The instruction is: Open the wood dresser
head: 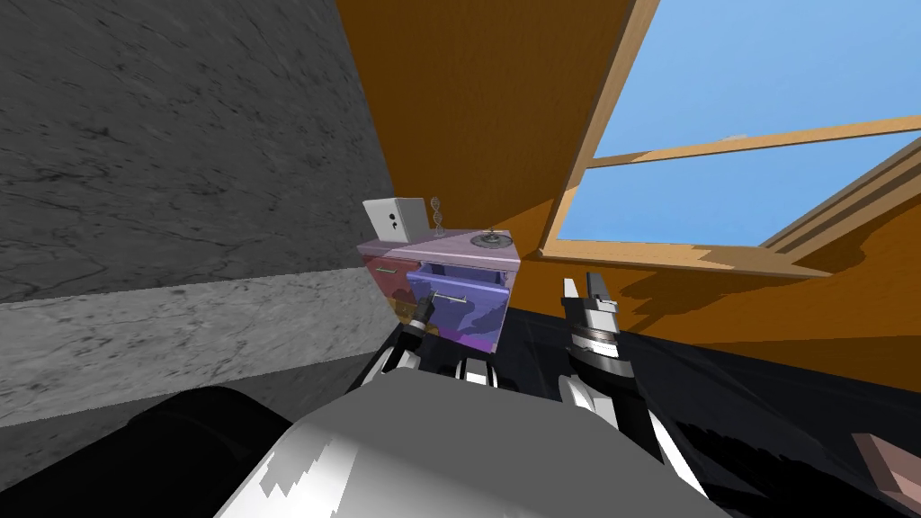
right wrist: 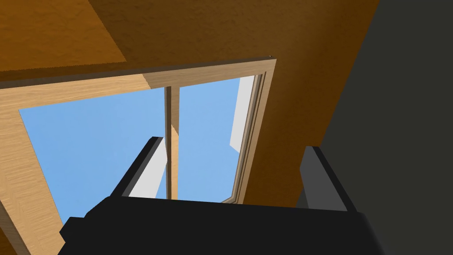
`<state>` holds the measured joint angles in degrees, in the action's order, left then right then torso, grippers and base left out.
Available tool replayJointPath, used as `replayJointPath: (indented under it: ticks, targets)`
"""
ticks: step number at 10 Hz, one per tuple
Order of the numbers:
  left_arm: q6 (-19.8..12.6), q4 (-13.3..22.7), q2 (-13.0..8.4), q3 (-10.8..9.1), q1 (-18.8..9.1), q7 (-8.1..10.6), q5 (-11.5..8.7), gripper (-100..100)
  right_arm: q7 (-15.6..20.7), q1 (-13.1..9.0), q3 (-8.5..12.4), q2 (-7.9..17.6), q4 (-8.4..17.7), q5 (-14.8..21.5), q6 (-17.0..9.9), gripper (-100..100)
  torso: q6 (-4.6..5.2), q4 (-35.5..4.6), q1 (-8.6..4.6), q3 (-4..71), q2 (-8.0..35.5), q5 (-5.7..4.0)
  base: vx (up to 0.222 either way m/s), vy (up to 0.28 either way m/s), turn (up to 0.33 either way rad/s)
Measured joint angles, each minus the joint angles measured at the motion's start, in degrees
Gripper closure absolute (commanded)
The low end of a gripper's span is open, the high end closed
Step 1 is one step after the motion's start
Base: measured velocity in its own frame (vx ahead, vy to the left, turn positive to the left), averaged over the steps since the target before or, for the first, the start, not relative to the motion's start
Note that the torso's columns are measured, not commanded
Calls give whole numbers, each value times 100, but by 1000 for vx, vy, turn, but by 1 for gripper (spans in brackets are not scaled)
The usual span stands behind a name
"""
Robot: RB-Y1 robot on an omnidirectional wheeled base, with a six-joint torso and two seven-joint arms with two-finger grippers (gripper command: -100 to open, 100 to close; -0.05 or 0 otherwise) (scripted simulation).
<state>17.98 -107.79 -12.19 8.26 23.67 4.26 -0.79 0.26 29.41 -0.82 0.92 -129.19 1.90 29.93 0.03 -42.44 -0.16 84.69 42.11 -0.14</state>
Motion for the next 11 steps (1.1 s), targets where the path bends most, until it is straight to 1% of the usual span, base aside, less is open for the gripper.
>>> replayJointPath:
  ticks: [3,4,5,7,11]
  targets:
    - [41,-146,-58,45,142,19,-2,100,0,-1,0,0,0,0,0,0,0,4,8,-32,49,10,-184,26,27]
    - [41,-178,-75,69,188,25,0,100,0,-1,0,0,0,0,0,0,-1,-1,9,-22,36,7,-77,14,2]
    - [29,-167,-79,80,208,26,2,-100,0,0,0,0,0,0,0,0,-1,3,3,-2,2,3,-11,1,11]
    - [-98,-405,-149,63,305,59,-24,-100,0,2,0,0,-1,0,1,0,-2,22,10,10,-16,11,27,-5,19]
    - [-430,-1035,-265,75,607,107,-56,-100,0,2,0,0,-1,0,1,0,-1,8,17,-14,21,12,39,-7,15]
